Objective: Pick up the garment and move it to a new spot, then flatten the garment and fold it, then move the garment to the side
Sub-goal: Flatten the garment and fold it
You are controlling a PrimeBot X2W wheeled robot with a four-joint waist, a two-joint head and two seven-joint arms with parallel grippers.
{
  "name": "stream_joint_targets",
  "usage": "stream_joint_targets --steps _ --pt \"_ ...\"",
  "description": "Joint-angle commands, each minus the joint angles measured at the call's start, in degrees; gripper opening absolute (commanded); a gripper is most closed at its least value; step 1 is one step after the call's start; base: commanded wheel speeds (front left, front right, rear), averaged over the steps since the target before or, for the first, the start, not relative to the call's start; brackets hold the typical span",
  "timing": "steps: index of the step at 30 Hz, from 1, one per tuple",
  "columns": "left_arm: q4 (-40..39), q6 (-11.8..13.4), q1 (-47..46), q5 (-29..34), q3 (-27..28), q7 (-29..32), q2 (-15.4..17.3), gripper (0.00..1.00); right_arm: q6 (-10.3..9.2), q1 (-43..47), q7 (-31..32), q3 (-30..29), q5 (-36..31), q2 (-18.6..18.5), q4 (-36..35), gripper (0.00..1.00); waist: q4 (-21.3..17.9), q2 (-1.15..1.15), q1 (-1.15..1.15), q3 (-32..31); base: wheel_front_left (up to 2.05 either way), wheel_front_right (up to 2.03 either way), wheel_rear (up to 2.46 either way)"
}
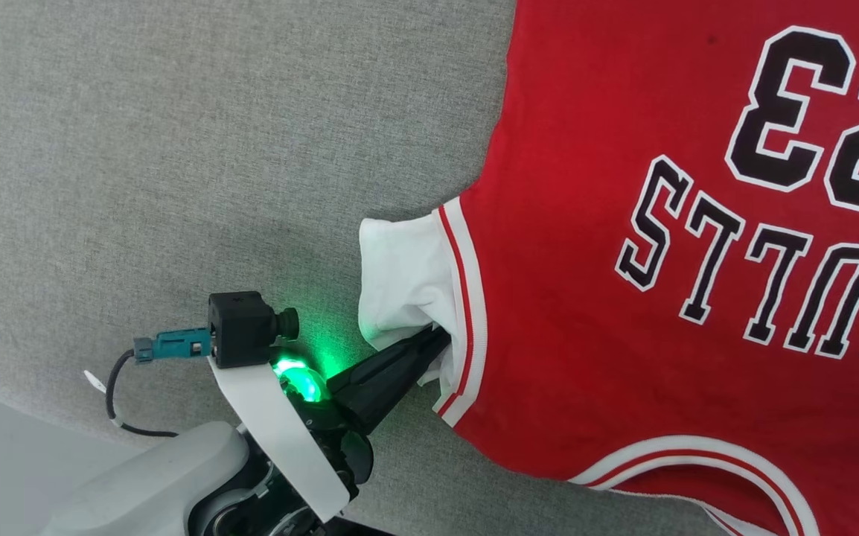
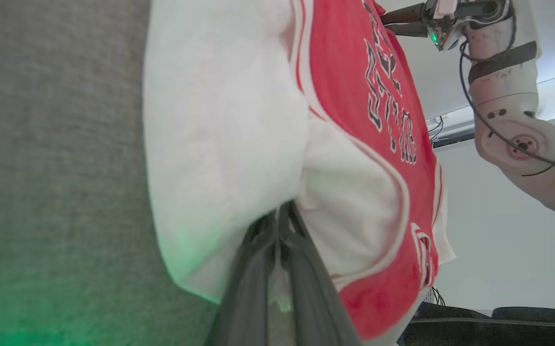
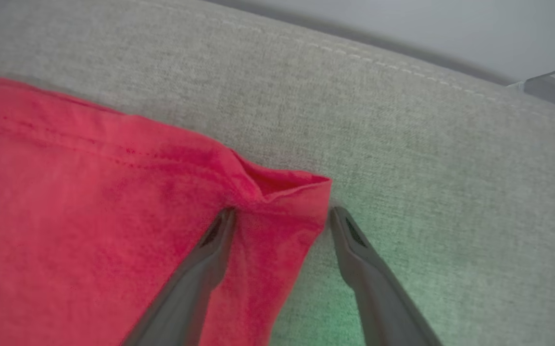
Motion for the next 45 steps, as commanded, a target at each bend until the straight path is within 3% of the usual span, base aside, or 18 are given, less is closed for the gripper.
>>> stream_joint_targets --steps 1,3,12,17,22,23,27,30,34,39,45 --pt "3.9 0.8 -0.9 -1.0 -0.6 0.3 -2.3 0.0 -0.02 3.9 2.3 0.8 -0.9 0.9 3.8 0.74 -0.1 -0.01 0.0 0.3 0.0 0.0 0.0" --pt "3.9 0.8 -1.5 -1.3 -0.6 0.2 -2.6 0.0 -0.02 3.9 2.7 0.7 -1.2 1.0 4.2 0.0 -0.2 -0.01 0.0 0.5 0.0 0.0 0.0" --pt "4.5 0.8 -1.4 -1.1 2.2 -0.1 -2.4 0.0 -0.02 6.5 -3.1 2.0 2.5 1.1 0.8 0.0 -1.7 -0.01 0.0 -3.2 0.0 0.0 0.0" --pt "3.4 0.6 3.1 -0.4 5.4 -0.2 -0.4 0.0 -0.02 11.8 -7.3 4.8 8.1 -2.6 -4.9 0.0 -3.3 -0.01 0.0 -8.5 0.0 0.0 0.0" --pt "3.1 0.5 7.4 -0.7 6.8 -0.2 1.0 0.0 -0.02 23.4 -9.2 5.8 15.6 -8.4 -14.7 0.0 -5.6 -0.01 0.0 -13.4 0.0 0.0 0.0" --pt "3.1 0.5 7.4 -0.7 6.8 -0.2 1.0 0.0 -0.02 23.4 -9.2 5.8 15.6 -8.4 -14.7 0.0 -5.6 -0.01 0.0 -13.4 0.0 0.0 0.0" --pt "3.6 0.5 10.2 -1.3 7.7 -0.2 2.2 0.0 -0.02 35.6 -9.5 3.6 21.3 -12.3 -22.8 0.0 -7.8 -0.01 0.0 -16.9 0.0 0.0 0.0" --pt "4.3 0.5 12.3 -2.1 8.4 -0.2 2.6 0.0 -0.02 46.3 -9.1 1.3 24.1 -13.0 -28.3 0.0 -9.4 -0.01 0.0 -19.8 0.0 0.0 0.0" --pt "6.0 0.5 15.0 -2.5 8.6 -0.2 2.8 0.0 -0.02 62.8 -8.0 -2.6 26.0 -11.6 -35.7 0.0 -10.7 -0.01 0.0 -23.7 0.0 0.0 0.0" --pt "7.3 0.5 17.7 -2.8 10.0 -0.2 3.2 0.0 -0.02 81.6 -5.7 -6.4 27.1 -6.7 -45.7 0.0 -12.4 -0.01 0.0 -25.9 0.0 0.0 0.0" --pt "7.9 0.5 19.4 -2.9 12.1 -0.2 3.1 0.0 -0.02 93.8 -0.4 -7.5 25.8 -1.9 -55.4 0.0 -13.1 -0.01 0.0 -26.4 0.0 0.0 0.0"
